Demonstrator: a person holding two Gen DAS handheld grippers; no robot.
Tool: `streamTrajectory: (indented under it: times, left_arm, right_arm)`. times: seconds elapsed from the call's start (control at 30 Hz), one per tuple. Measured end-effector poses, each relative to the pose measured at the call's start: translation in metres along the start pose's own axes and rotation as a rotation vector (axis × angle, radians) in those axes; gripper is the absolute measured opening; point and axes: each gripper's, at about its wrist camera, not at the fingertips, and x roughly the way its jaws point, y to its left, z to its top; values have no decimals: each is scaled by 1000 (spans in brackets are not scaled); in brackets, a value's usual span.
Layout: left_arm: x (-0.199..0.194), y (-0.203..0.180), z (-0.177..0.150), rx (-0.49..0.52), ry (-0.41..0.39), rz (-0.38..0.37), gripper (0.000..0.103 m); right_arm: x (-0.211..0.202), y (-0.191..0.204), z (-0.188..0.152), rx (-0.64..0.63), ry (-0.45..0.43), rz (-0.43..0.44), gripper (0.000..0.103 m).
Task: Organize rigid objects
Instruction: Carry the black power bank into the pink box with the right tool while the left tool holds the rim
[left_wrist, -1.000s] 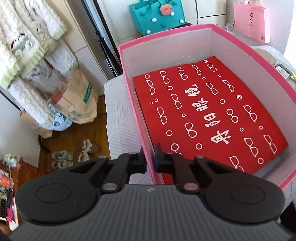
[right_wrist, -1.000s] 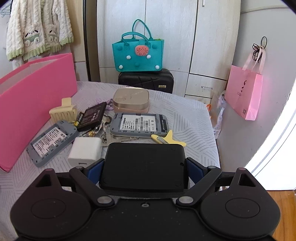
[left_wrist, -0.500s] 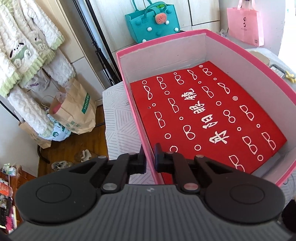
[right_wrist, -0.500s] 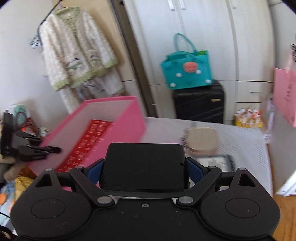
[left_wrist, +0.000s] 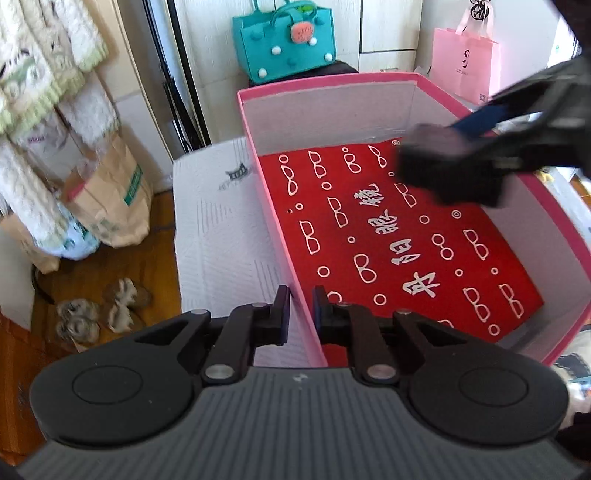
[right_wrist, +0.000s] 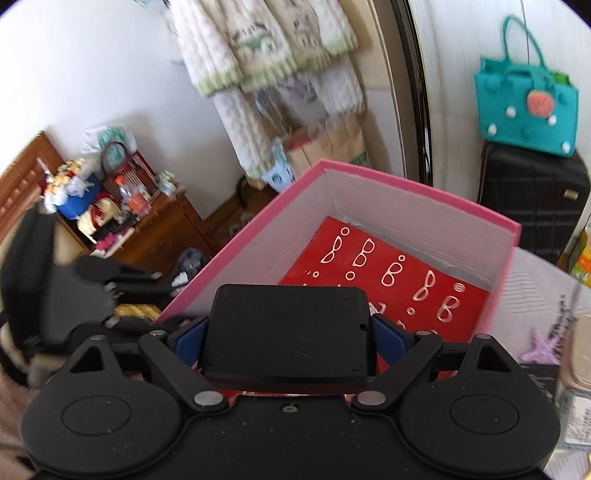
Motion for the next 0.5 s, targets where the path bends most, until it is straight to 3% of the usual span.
streamTrajectory:
  times: [0.27,0.4,0.5]
  left_arm:
    - [-6,-3,-7,-19,29,-40,15]
    - [-6,-1,-7,-42,38,-62,17]
    - [-4,3,-5,-48,42,-74,17]
  right_arm:
    - [68,-18,36,123,155,-1,94]
    - [97,-22,39,162,213,-65,94]
    - [107,-18,39,152,210,-115,94]
